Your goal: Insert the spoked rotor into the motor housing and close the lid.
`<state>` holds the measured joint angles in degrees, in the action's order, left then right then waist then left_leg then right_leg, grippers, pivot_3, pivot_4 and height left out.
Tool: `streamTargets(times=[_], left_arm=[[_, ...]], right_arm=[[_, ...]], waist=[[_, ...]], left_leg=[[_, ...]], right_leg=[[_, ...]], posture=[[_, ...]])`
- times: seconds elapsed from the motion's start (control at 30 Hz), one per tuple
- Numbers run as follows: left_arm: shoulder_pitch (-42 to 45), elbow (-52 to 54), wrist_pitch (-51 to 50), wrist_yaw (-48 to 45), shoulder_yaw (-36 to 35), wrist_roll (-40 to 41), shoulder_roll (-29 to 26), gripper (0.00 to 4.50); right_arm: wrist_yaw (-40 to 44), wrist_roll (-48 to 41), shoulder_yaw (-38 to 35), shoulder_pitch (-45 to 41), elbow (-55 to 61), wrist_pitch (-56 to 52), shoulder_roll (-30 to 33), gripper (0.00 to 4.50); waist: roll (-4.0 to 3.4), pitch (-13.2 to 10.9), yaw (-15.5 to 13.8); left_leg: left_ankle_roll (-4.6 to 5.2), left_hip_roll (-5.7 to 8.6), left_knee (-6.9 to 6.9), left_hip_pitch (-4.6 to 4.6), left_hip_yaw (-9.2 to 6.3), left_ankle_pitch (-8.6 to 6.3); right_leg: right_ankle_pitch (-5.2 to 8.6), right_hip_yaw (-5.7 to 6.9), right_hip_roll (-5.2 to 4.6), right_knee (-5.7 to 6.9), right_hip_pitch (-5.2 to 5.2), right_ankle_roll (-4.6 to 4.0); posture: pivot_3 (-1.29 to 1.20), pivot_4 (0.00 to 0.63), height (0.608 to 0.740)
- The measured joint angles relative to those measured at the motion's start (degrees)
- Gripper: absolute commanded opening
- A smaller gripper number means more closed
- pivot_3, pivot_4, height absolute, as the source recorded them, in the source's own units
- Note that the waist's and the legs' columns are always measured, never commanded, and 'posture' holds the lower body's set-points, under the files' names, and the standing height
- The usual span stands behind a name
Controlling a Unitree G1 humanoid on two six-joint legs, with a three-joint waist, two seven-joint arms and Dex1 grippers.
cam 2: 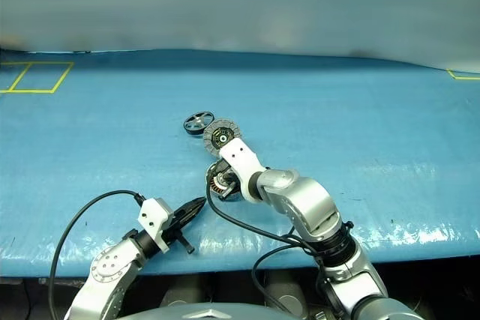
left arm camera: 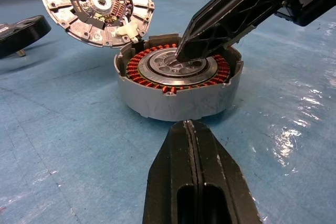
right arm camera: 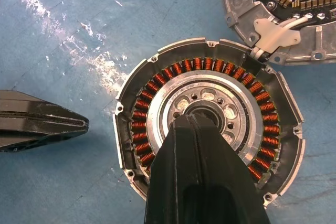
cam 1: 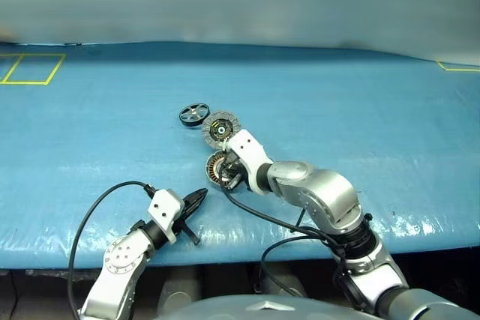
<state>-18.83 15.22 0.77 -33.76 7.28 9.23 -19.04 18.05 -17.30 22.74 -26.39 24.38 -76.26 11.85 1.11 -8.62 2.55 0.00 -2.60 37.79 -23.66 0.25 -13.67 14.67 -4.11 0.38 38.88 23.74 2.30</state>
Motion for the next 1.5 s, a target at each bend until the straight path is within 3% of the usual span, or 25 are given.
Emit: streamTargets(times=[0.33,0.7,1.1,1.33,1.5], left_arm=[[-0.03,0.01,-0.64,0.36,0.01,0.65,0.89,0.00],[-0.01,0.01,-1.56,0.71,0.05,0.98,0.90,0.00],[-0.09,0.07,-2.02,0.74,-0.13,1.17,0.53,0.00],[-0.08,2.46,-5.00,2.18,-6.07,4.48,-1.10,0.00],[3.14,4.44,-11.69,3.92,-12.24,8.79,-3.93,0.00]], right_arm=[[0.66,-0.02,0.44,-0.31,0.15,0.04,1.14,0.01],[-3.57,1.65,-1.38,1.36,-2.02,2.41,-3.10,0.01],[-0.60,-1.13,-2.35,2.76,0.98,1.70,-0.88,0.01],[1.96,-6.49,-8.94,3.14,6.73,1.27,-2.71,0.01],[4.26,-5.96,-8.71,8.95,9.43,12.02,1.29,0.01]], waist=[[0.00,0.00,0.18],[0.00,0.00,0.57],[0.00,-0.01,0.57],[-0.02,-0.04,0.96],[0.01,-0.06,0.74]], left_leg=[[0.00,0.00,-0.01,0.02,-0.01,0.00],[0.00,0.00,-0.08,0.00,-0.01,0.00],[0.00,-0.02,-0.16,-0.01,-0.06,0.00],[0.00,-0.04,-0.23,-0.01,-0.14,0.00],[0.00,0.00,-0.27,-0.05,-0.14,0.00]], right_leg=[[0.01,-0.01,0.01,-0.02,-0.01,-0.01],[0.01,-0.02,-0.01,-0.05,0.02,0.00],[0.03,-0.02,-0.03,-0.11,0.04,-0.02],[0.03,0.03,0.01,-0.10,0.06,-0.01],[0.01,0.07,-0.04,-0.16,0.04,0.06]], posture=[[0.00,0.150,0.740],[0.00,0.150,0.740],[0.00,0.150,0.740],[0.00,0.150,0.740],[0.00,0.150,0.740]])
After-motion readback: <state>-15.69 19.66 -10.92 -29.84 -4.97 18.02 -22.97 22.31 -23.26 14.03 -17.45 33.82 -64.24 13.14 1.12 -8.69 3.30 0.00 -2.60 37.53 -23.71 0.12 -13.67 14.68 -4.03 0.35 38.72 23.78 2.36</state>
